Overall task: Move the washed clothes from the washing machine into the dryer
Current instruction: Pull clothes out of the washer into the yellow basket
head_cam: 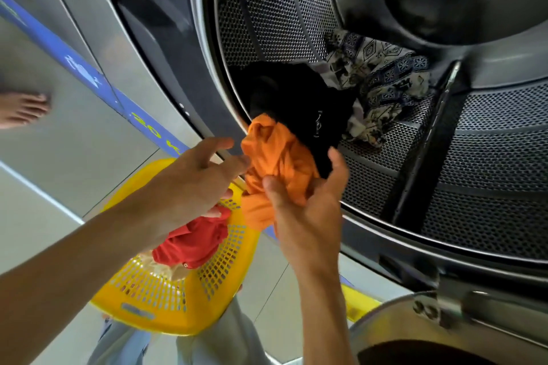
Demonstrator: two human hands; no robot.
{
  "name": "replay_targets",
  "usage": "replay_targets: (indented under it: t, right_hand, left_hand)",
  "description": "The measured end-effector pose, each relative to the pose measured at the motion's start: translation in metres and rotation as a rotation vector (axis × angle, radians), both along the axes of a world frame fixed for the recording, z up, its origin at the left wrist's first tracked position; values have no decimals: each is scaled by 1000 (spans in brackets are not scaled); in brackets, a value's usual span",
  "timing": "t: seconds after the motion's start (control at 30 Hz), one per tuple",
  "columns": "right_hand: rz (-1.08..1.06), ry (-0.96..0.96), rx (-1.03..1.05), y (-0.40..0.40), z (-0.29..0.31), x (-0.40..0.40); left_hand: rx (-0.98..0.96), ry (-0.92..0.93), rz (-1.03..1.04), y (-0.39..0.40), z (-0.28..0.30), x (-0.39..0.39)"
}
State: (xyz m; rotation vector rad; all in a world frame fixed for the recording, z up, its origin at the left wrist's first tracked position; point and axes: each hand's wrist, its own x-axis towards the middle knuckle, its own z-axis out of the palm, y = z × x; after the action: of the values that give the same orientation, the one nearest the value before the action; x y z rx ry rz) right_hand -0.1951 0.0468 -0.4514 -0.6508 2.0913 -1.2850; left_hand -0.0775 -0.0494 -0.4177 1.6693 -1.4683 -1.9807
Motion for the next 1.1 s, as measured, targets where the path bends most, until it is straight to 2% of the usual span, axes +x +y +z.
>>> replay_targets:
  t: [0.1,0.23,0.27,0.33,0.43,0.57,0.63,0.7,0.77,0.83,0.93,0.97,1.03,1.1]
  right_hand:
    - [96,46,23,4,19,-5]
    - [472,96,266,-2,34,5]
    - [476,159,353,-5,35,3]
    - [343,273,440,-10,40,-18]
    - [152,338,396,-31,54,-74]
    - [-13,575,389,-110,23,-153]
    - [56,718,497,-141,-4,-184]
    - [226,846,689,-152,-26,-208]
    - [244,879,744,-160,-48,-240]
    - [222,762,744,-162,-73,-266]
    - [341,360,676,-155,-91,-260]
    - [369,296,688,-152,-96,-254]
    - [392,289,761,-150,-101,-237]
    - [324,325,703,-146,-101,-231]
  left_hand:
    - [40,34,-7,7,-2,4]
    - [14,60,6,11,-7,4]
    - [-25,22,-11,11,-11,6]
    - [-93,-61,-80,7,-14,7]
    - [-218,-163,-126,3,-11,6]
    - [-624,-247,-151,5,-8,-13]
    - [-810,-244,-190,7,-7,-28]
    - [-902,-172,-237,5,-13,-39]
    - [-976,-102,-283,0,-21,-51]
    - [-1025,-64,-352,-6,-32,-60]
    - [-1043,-95,-463,-17,-58,-63]
    - [-1052,-118,-495,-20,-64,-61]
    - [-1098,-151,-558,-23,-75,-56]
    - [-1143,-179,-596,-23,-79,-51]
